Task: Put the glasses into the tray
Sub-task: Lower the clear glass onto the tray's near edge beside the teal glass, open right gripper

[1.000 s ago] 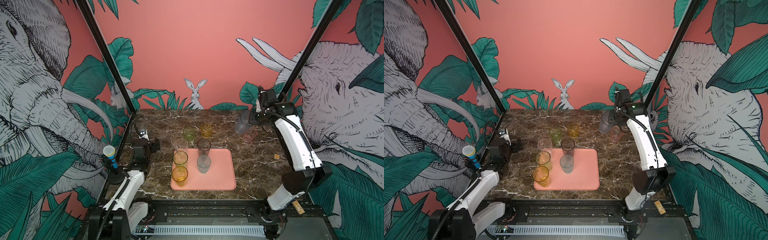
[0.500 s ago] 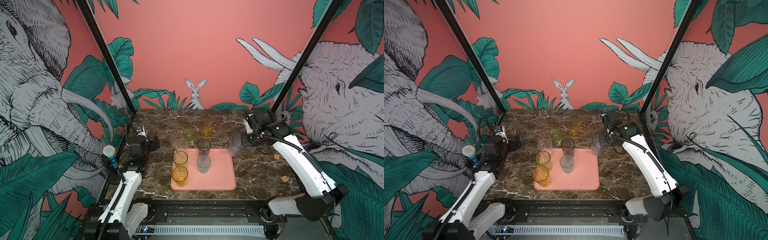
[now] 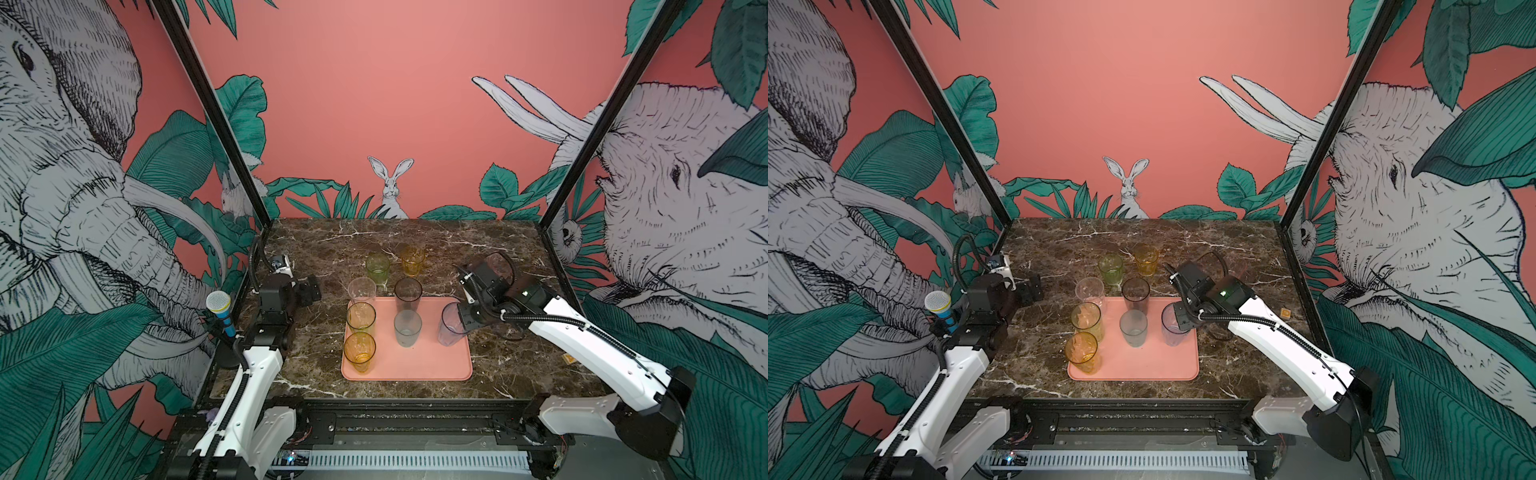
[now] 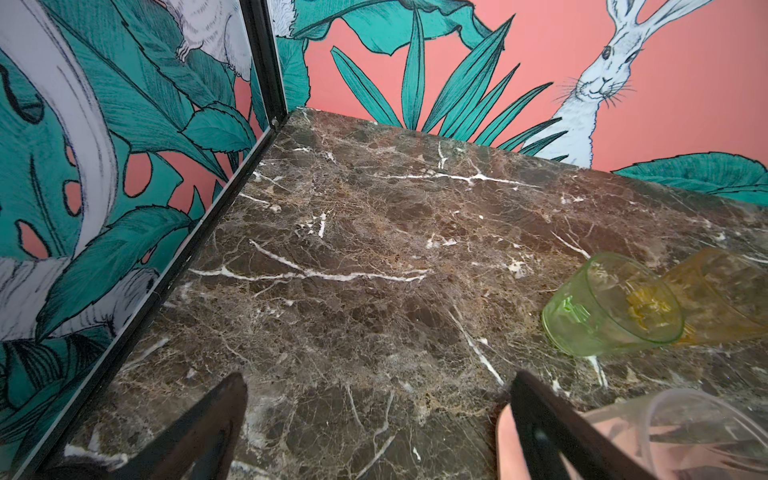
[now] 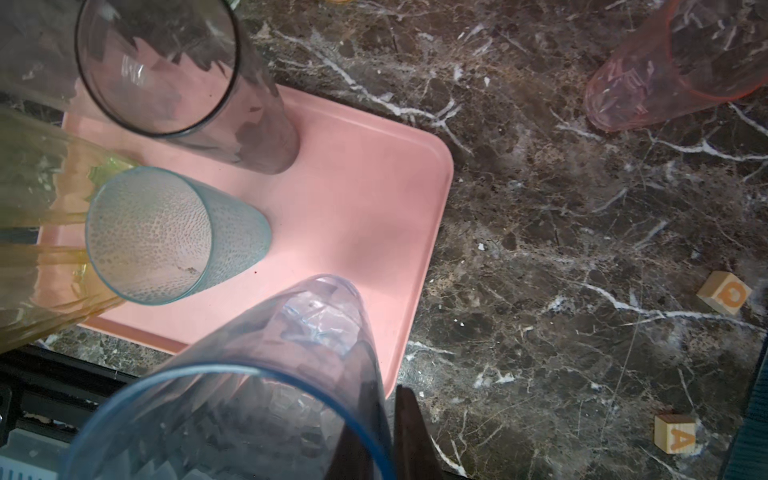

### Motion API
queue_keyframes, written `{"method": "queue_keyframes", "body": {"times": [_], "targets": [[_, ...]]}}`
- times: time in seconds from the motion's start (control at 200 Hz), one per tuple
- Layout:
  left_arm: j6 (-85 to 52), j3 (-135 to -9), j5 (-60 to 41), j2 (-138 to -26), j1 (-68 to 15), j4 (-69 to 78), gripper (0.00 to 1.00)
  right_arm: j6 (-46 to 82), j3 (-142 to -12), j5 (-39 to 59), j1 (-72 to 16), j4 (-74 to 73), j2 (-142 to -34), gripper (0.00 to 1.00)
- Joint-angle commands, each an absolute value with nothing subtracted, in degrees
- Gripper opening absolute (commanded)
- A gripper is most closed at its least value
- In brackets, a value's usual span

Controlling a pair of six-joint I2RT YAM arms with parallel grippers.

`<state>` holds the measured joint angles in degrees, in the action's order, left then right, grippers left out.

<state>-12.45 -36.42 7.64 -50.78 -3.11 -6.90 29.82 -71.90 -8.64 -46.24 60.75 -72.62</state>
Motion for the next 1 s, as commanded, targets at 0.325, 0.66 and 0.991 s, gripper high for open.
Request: {"method": "queue_keyframes", "body": {"times": [0.325,0.66,0.991], "targets": [[-13.0,-37.7,5.2,-50.3,-3.2,-8.5,1.00,36.4,-67.3,-11.5,-56.8,52.9,-73.8,0.00],[-12.7,-37.3,4.9,-50.4,-3.2,-8.2,1.00,37.9,-67.3,-11.9,-62.5,49.3,-78.0,0.00],[-12.7,-37.5,4.6,-50.6,-3.2,-8.4,0.99,38.3,-67.3,-12.0,-64.3,46.5,-81.2,0.00]]}}
